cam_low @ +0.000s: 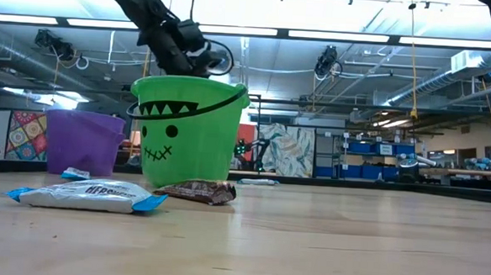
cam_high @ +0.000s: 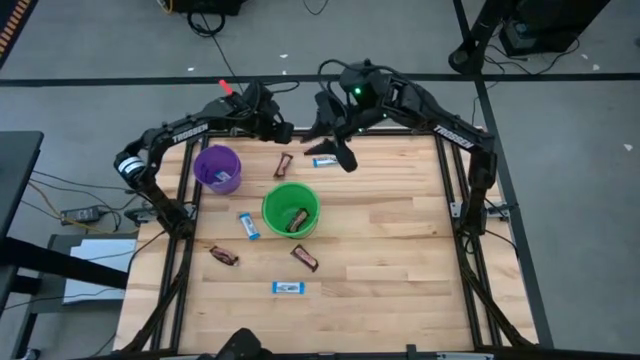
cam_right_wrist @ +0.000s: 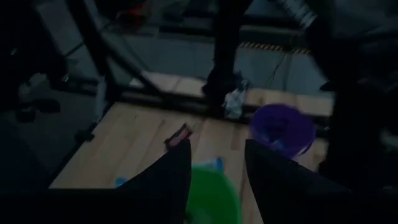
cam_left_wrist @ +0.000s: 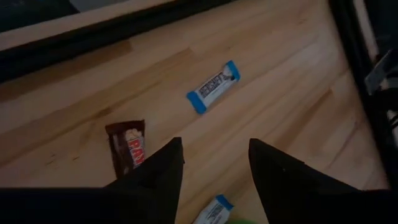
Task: Sort candy by brand, put in halloween buckets
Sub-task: Put the black chocolate bar into the green bucket
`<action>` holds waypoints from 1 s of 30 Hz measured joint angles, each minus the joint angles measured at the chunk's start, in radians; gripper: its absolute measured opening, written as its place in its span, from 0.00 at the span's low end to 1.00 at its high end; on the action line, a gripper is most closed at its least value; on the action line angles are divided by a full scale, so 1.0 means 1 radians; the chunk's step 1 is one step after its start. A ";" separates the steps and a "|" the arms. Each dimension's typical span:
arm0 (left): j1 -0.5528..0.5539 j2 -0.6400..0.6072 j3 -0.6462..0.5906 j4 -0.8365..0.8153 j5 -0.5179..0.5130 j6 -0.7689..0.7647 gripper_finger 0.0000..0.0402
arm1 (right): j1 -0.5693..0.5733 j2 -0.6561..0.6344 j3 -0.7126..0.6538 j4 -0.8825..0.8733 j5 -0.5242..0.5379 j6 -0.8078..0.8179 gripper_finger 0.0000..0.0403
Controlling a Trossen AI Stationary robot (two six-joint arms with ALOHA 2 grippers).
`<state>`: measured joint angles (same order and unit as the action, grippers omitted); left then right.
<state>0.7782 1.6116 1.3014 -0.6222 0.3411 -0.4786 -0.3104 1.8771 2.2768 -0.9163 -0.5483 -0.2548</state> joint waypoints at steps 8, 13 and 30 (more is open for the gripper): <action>-0.001 -0.007 0.000 -0.014 0.045 -0.114 0.60 | 0.012 0.000 -0.001 -0.141 0.009 -0.072 0.40; 0.001 0.017 0.000 -0.055 -0.006 -0.106 0.69 | 0.015 -0.005 -0.001 -0.135 0.009 -0.102 0.40; -0.022 0.223 0.000 -0.112 -0.154 -0.236 0.72 | 0.052 -0.030 -0.001 -0.118 0.009 -0.104 0.40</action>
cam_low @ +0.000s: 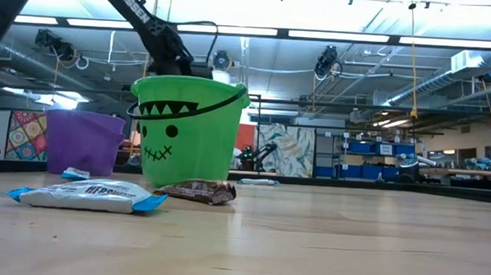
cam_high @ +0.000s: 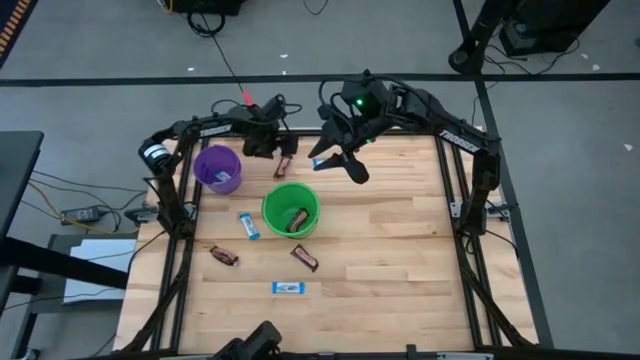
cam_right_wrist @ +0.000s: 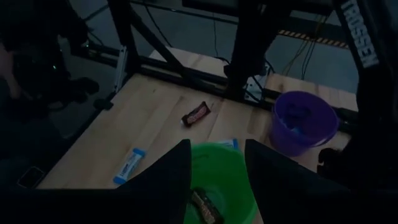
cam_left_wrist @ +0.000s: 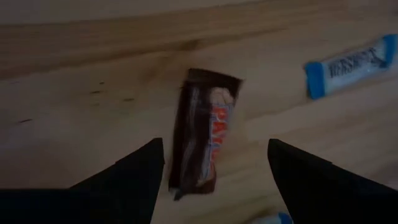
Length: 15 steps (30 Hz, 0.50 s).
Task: Sort candy by brand, put in halloween buckets
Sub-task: Put the black chocolate bar into the green bucket
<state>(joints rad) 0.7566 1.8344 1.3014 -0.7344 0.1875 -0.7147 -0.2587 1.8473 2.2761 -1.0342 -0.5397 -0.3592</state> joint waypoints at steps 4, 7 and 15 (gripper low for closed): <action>-0.022 0.024 0.000 0.030 -0.022 -0.005 0.72 | 0.009 -0.003 0.000 0.001 0.000 0.000 0.40; -0.040 0.046 0.000 0.044 -0.063 -0.005 0.72 | 0.010 -0.003 0.000 0.001 0.000 0.005 0.40; -0.057 0.125 0.000 0.073 -0.060 -0.009 0.72 | 0.010 -0.003 0.000 0.002 -0.001 0.027 0.40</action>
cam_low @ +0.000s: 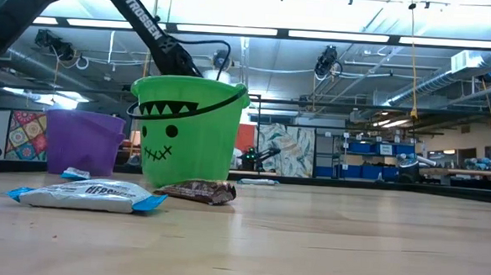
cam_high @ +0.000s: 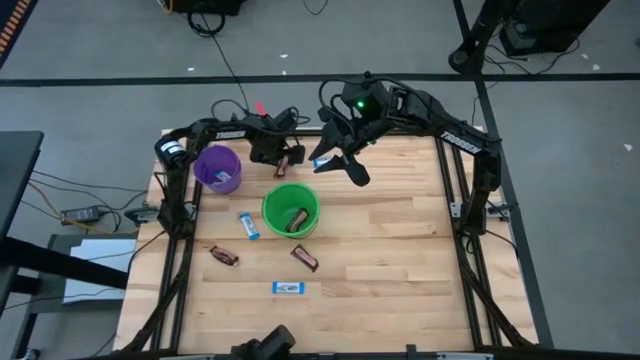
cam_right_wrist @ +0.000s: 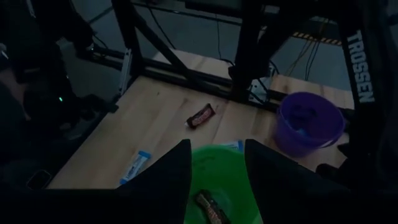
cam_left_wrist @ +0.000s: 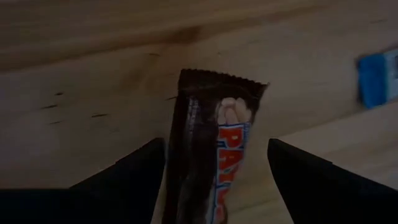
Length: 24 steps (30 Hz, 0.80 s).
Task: Sort candy by brand, put in halloween buckets
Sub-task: Put the black chocolate bar into the green bucket
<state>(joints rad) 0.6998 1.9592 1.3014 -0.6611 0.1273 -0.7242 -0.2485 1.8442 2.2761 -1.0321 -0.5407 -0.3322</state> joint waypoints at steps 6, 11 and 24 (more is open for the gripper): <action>-0.010 0.015 0.002 0.058 0.022 0.010 0.72 | 0.000 0.000 0.000 0.007 -0.001 0.019 0.40; -0.009 0.015 0.001 0.065 0.030 0.011 0.65 | 0.000 0.000 0.000 0.037 -0.002 0.026 0.40; -0.008 0.016 0.000 0.067 0.052 0.047 0.13 | 0.011 -0.009 0.000 0.074 -0.002 0.042 0.40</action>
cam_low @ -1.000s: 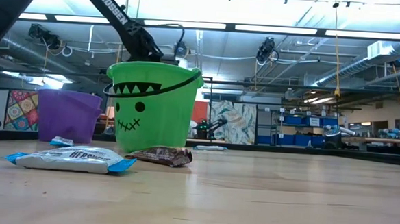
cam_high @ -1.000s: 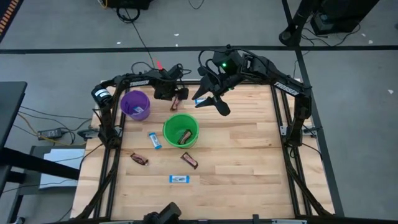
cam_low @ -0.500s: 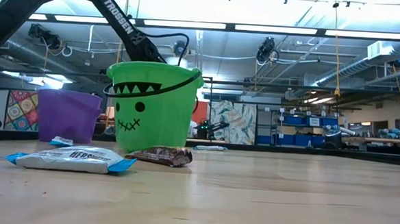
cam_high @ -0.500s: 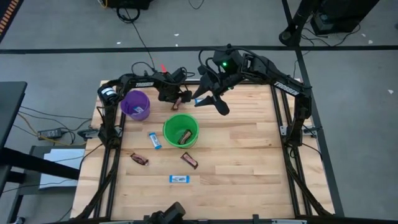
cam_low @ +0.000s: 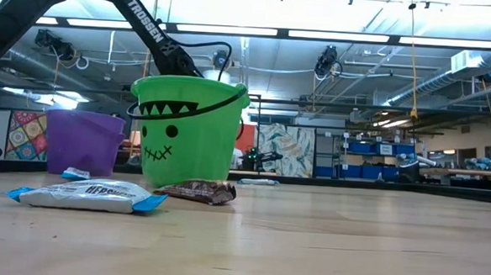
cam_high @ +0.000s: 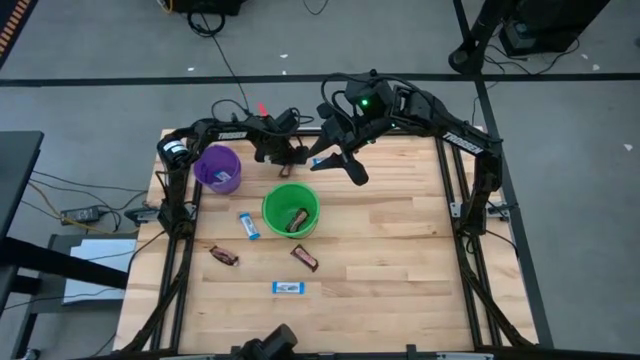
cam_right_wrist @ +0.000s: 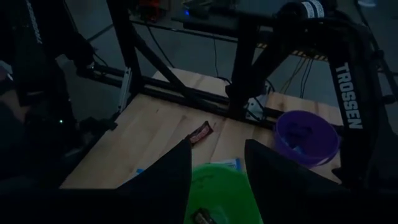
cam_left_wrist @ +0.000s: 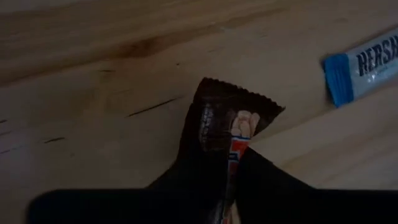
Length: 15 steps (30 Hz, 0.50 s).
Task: Sort candy by brand, put in halloween buckets
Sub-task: Put the black chocolate bar into the green bucket
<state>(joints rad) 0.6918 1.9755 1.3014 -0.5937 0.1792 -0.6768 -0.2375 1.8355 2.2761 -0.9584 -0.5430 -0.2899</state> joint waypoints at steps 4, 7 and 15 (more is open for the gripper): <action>0.002 0.000 0.000 -0.006 0.056 0.019 0.08 | 0.003 0.000 0.000 0.000 0.000 0.002 0.40; 0.005 0.002 0.023 -0.055 0.104 0.061 0.08 | 0.007 0.000 0.000 -0.003 0.001 0.002 0.40; 0.006 0.001 0.208 -0.272 0.026 0.255 0.08 | 0.007 0.000 0.000 -0.016 0.004 -0.001 0.40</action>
<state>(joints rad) 0.6974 1.9766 1.5094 -0.8655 0.2053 -0.4220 -0.2310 1.8359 2.2761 -0.9745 -0.5392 -0.2905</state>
